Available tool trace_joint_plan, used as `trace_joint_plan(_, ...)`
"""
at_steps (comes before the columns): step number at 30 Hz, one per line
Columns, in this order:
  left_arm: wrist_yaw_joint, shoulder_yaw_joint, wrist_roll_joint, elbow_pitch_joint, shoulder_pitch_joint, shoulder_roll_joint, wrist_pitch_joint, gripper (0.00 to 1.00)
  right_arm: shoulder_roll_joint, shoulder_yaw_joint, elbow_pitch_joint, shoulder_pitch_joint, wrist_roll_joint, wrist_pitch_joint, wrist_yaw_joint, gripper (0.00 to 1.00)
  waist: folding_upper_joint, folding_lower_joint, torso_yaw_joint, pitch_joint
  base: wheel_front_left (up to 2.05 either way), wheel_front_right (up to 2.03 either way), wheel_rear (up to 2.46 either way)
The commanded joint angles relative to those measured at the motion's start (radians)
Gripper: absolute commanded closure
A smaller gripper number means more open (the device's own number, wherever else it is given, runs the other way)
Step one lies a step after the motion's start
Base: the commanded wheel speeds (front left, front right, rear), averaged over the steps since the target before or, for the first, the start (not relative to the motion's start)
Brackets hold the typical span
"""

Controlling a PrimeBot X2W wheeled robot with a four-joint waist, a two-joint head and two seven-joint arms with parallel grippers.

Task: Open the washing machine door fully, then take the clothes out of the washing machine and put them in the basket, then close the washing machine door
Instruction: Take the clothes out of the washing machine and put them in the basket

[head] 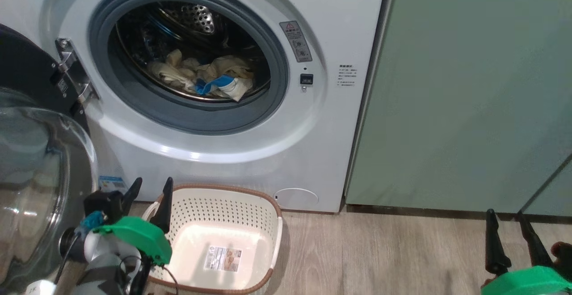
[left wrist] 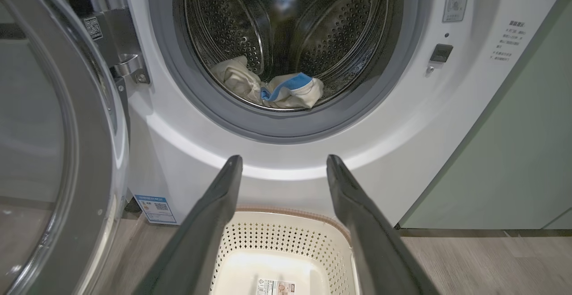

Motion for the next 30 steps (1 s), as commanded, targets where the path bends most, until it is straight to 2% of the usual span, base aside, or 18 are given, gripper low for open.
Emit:
trace_joint_plan(1, 0.009, 0.038, 0.008, -0.017, -0.068, 0.025, -0.006, 0.00, -0.006, 0.020, -0.028, -0.045, 0.005, -0.010, 0.004, 0.00, 0.0000, 0.0000, -0.002, 0.001, 0.00, 0.00, 0.00)
trace_joint_plan(10, 0.005, -0.006, 0.016, 0.074, -0.144, 0.048, -0.003, 0.00, -0.006, 0.032, -0.030, -0.053, 0.008, -0.010, 0.004, 0.00, 0.0000, 0.0000, -0.019, 0.021, 0.00, 0.00, 0.00)
trace_joint_plan(15, 0.000, -0.055, -0.005, 0.137, -0.220, 0.069, 0.035, 0.00, -0.004, 0.039, -0.030, -0.059, 0.010, -0.010, 0.004, 0.00, 0.0000, 0.0000, -0.039, 0.047, 0.00, 0.00, 0.00)
trace_joint_plan(30, -0.002, -0.346, -0.173, 0.245, -0.568, 0.238, 0.192, 0.00, -0.002, 0.038, -0.055, -0.153, 0.016, -0.010, 0.004, 0.00, 0.0000, 0.0000, -0.103, 0.256, 0.00, 0.00, 0.00)
